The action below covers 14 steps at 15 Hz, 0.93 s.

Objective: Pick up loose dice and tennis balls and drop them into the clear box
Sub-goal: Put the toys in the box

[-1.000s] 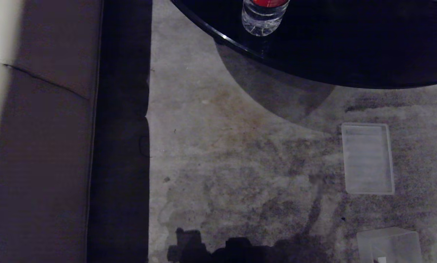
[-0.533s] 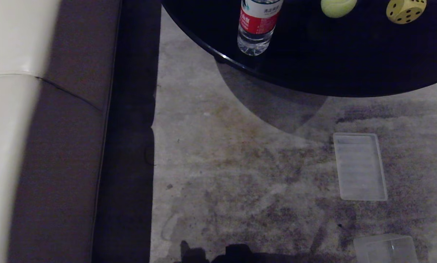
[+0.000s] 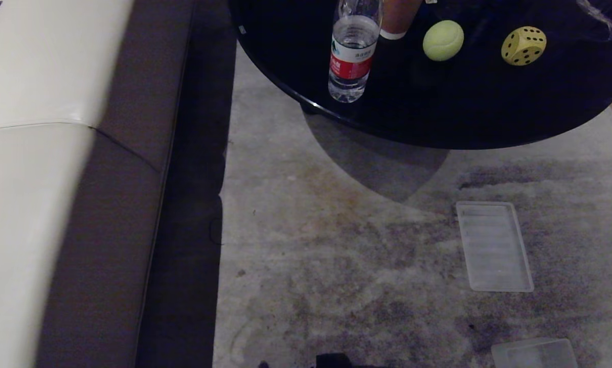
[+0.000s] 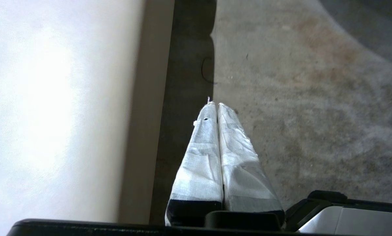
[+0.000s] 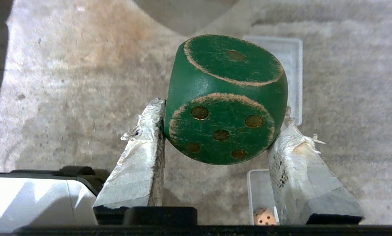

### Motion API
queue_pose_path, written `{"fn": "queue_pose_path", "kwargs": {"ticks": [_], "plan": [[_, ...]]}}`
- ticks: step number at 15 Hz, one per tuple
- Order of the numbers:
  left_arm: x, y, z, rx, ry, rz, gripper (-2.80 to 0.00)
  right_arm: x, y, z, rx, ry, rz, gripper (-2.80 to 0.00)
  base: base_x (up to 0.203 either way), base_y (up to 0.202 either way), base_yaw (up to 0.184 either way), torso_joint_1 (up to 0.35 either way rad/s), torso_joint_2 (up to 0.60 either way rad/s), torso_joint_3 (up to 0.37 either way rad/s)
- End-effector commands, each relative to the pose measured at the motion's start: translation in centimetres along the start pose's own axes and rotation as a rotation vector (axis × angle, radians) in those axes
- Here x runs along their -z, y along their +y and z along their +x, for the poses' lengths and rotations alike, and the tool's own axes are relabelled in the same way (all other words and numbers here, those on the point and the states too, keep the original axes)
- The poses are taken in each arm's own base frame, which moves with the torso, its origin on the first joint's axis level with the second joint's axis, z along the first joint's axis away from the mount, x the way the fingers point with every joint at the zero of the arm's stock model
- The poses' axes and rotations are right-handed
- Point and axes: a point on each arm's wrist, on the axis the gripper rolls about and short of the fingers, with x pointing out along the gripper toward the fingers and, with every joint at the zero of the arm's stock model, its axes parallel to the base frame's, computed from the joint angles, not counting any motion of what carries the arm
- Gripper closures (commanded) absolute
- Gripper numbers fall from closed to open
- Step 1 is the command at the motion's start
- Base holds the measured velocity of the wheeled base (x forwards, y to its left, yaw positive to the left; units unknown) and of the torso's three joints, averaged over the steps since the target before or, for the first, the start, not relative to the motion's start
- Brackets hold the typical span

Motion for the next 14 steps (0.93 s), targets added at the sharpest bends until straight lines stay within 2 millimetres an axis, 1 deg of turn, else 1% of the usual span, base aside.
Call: {"fn": "queue_pose_path", "kwargs": {"ticks": [1,14], "plan": [[-0.02,0.0,0.01,0.0,0.0,0.0,0.0,0.25,0.01,0.08,-0.002,0.01,0.0,0.0,0.0,0.0,0.0,0.0,0.01,0.208],[0.0,0.0,0.01,-0.001,0.001,-0.001,0.0,0.25,0.01,0.08,-0.002,0.01,0.0,0.0,0.0,0.0,0.0,0.004,0.0,0.204]]}}
